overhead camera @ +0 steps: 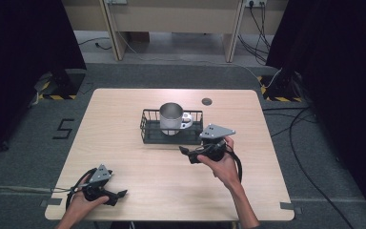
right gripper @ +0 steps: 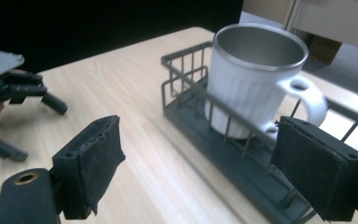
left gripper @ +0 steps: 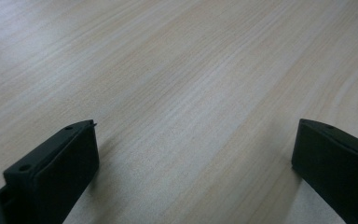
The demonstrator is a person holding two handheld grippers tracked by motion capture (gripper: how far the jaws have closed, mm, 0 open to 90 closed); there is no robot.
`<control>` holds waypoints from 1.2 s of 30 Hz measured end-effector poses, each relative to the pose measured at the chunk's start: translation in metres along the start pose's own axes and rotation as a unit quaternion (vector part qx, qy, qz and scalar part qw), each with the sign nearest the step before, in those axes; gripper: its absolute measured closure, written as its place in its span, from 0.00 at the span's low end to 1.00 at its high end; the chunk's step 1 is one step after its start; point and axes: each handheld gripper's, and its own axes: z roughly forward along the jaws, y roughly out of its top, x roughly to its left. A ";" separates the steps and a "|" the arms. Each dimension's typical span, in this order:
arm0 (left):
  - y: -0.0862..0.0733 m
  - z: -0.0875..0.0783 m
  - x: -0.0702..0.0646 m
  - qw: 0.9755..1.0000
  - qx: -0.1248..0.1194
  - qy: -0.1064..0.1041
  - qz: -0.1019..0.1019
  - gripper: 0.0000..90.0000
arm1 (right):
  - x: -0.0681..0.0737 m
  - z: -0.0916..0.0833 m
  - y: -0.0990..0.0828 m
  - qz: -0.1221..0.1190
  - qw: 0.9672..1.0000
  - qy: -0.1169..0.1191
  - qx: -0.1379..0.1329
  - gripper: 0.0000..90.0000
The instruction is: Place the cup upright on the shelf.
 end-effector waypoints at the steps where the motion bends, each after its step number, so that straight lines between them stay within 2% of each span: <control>1: 0.000 0.000 0.000 1.000 0.000 0.000 0.000 0.00 | 0.000 0.000 0.000 0.000 1.000 0.000 0.000 0.17; 15: 0.000 0.000 0.000 1.000 0.001 0.000 0.000 0.00 | 0.013 -0.009 -0.026 0.012 1.000 0.000 0.001 0.17; 21: 0.000 0.000 0.000 1.000 0.001 0.000 0.000 0.00 | 0.018 -0.014 -0.039 0.015 1.000 -0.009 0.007 0.17; 36: 0.000 0.000 0.000 1.000 0.001 0.000 0.000 0.00 | 0.018 -0.033 -0.081 0.050 0.998 -0.035 0.017 0.18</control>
